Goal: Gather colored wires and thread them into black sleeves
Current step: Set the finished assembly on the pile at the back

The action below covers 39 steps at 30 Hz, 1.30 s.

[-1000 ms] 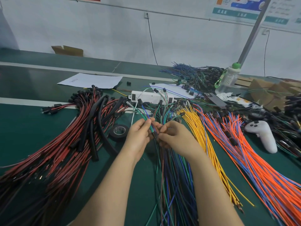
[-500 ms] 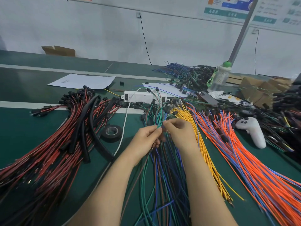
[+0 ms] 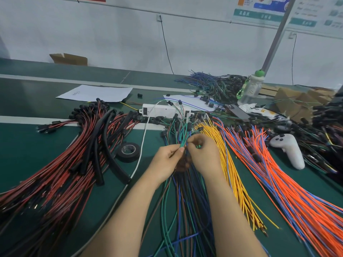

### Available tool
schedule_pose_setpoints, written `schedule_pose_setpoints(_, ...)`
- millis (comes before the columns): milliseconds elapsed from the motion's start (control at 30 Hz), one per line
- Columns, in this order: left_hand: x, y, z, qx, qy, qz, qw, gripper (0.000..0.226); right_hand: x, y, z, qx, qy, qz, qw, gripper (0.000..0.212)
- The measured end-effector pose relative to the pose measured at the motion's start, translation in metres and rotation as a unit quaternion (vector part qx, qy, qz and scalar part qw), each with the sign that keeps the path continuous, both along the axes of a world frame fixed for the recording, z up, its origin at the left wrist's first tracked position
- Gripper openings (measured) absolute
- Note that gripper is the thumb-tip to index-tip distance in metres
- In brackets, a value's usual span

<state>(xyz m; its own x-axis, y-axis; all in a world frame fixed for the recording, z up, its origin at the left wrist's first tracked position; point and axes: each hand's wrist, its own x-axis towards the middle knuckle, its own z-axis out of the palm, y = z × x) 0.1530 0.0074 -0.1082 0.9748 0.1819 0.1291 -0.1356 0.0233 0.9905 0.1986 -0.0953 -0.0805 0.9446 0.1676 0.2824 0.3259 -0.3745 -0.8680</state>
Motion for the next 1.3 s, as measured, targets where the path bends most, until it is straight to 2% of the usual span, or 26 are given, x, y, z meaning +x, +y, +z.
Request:
schedule_pose_setpoints(100, 0.003, 0.001, -0.003, 0.102, -0.025, 0.029, 0.994, 0.027, 0.002, -0.001, 0.002, 0.022, 0.017, -0.003, 1.0, 0.012)
schedule_pose_setpoints(167, 0.003, 0.0, -0.005, 0.134, -0.029, 0.031, 0.99, 0.027, 0.003, -0.003, 0.002, 0.031, 0.03, 0.0, 0.999, 0.018)
schedule_pose_setpoints(267, 0.003, -0.001, -0.007, 0.162, -0.03, 0.034, 0.986, 0.02, 0.004, -0.006, 0.003, 0.034, 0.053, 0.004, 0.998, 0.017)
schedule_pose_setpoints(400, 0.004, -0.004, -0.003, 0.118, -0.026, 0.06, 0.991, 0.02, 0.002, -0.006, 0.006, 0.096, 0.084, 0.022, 0.992, 0.019)
schedule_pose_setpoints(533, 0.003, -0.001, 0.002, -0.014, 0.021, 0.083, 0.996, 0.028, -0.001, -0.002, 0.006, 0.113, 0.078, 0.06, 0.989, 0.03)
schedule_pose_setpoints(600, 0.001, -0.002, 0.005, -0.106, 0.026, 0.078, 0.991, 0.025, 0.001, -0.002, 0.005, 0.12, 0.071, 0.06, 0.988, 0.029)
schedule_pose_setpoints(667, 0.0, -0.004, 0.008, -0.143, 0.019, 0.07, 0.987, 0.022, 0.003, -0.001, 0.002, 0.116, 0.056, 0.045, 0.991, 0.027)
schedule_pose_setpoints(800, -0.001, -0.005, 0.007, -0.092, 0.005, 0.063, 0.994, 0.019, 0.004, 0.004, -0.004, 0.127, 0.047, 0.009, 0.991, 0.024)
schedule_pose_setpoints(1133, -0.002, -0.008, 0.004, -0.002, -0.007, 0.064, 0.998, 0.018, 0.003, 0.005, -0.003, 0.024, -0.044, -0.022, 0.998, 0.011)
schedule_pose_setpoints(1300, 0.0, -0.008, 0.003, 0.014, -0.012, 0.066, 0.998, 0.023, 0.0, 0.003, 0.001, 0.072, -0.012, -0.004, 0.997, 0.008)
